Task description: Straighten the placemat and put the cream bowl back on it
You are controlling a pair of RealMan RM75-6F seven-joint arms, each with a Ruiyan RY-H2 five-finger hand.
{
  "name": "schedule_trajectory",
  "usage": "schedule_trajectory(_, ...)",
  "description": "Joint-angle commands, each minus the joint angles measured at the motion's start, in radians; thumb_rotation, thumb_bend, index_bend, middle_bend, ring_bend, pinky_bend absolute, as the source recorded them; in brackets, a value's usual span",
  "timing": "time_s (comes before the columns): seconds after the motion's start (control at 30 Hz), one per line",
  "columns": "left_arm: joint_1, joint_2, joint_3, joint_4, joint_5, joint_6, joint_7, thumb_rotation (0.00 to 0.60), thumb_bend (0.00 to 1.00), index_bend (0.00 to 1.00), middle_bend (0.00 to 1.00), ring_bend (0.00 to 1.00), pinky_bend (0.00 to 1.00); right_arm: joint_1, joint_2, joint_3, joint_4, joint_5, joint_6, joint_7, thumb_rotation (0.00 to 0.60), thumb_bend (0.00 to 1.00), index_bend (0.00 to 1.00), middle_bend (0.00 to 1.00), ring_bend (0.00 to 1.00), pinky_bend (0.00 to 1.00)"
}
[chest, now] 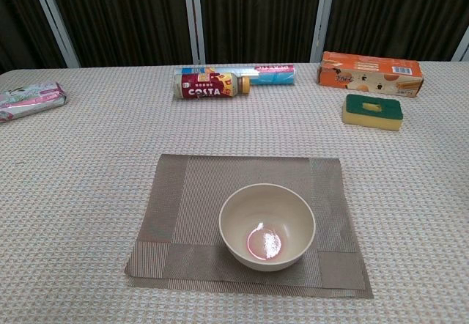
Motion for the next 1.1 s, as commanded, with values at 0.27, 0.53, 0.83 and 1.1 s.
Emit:
schedule_trajectory(0.27,-0.003,0.000,-0.005,0.002,-0.006,-0.003,-0.004,0.600,0.00,0.00,0.00,0.00,0.00,0.012,-0.008,-0.018,0.003,-0.035,-0.061,0.021,0.600,0.00,0.00,0.00,0.00,0.00)
schedule_trajectory(0.53,-0.014,0.007,-0.004,-0.005,0.004,-0.021,-0.021,0.600,0.00,0.00,0.00,0.00,0.00,0.205,0.000,-0.093,-0.072,-0.176,-0.405,0.078,0.600,0.00,0.03,0.00,0.00,0.00)
schedule_trajectory(0.83,-0.020,-0.020,-0.020,0.015,-0.006,-0.003,0.033,0.600,0.00,0.00,0.00,0.00,0.00,0.404,-0.169,-0.031,-0.038,-0.243,-0.686,-0.080,0.600,0.00,0.07,0.00,0.00,0.00)
schedule_trajectory(1.1,-0.029,-0.033,-0.030,0.037,-0.042,-0.028,0.046,0.600,0.00,0.00,0.00,0.00,0.00,0.459,-0.258,0.018,-0.020,-0.189,-0.758,-0.142,0.600,0.04,0.10,0.00,0.00,0.00)
